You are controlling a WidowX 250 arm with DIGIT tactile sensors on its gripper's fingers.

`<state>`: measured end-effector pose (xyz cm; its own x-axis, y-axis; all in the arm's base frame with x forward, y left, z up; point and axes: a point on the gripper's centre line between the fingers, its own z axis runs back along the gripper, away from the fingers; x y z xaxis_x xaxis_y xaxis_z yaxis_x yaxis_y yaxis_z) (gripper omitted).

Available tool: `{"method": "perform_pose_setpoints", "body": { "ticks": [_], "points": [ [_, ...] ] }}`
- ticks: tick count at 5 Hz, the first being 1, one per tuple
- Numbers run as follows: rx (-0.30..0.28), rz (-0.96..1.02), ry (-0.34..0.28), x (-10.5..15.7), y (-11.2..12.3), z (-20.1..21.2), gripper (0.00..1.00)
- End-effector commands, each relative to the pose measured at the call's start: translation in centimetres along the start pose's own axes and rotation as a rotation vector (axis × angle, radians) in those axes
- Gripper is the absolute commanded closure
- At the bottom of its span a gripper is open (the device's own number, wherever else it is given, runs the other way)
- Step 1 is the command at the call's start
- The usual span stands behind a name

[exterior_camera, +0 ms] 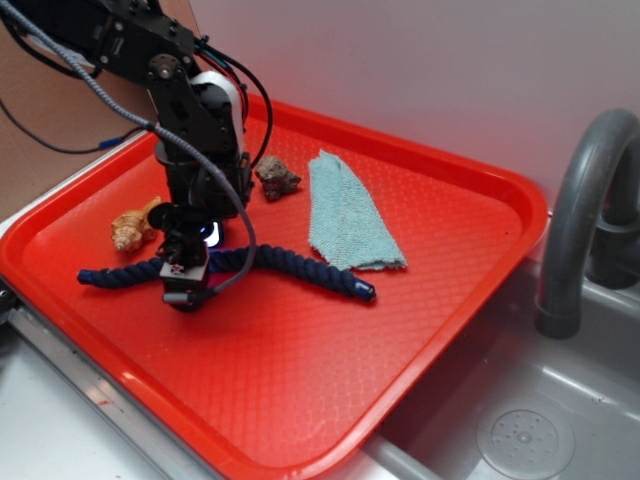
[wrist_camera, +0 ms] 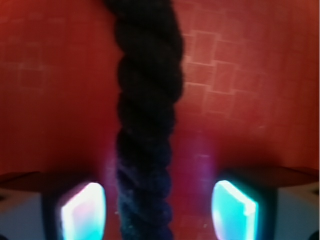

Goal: Grab the blue rope.

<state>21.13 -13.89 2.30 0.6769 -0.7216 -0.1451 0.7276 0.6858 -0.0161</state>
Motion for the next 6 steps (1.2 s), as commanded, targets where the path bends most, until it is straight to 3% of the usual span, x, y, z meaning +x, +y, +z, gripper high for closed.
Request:
{"method": "perform_pose_setpoints", "body": {
  "ticks": [1,2,3,5,6],
  "points": [
    [0.049,0.073,0.007,-0.7,-0.5,2.8,1.00],
    [0.141,0.207,-0.020,-1.1,0.4,6.7,1.00],
    [0.124,0.376,-0.075,-2.6,1.6,11.6,1.00],
    [0.059,0.662,-0.312,-7.8,2.4,19.5,1.00],
    [-0.003,0.707,-0.386,-8.8,2.6,19.3,1.00]
  ]
}}
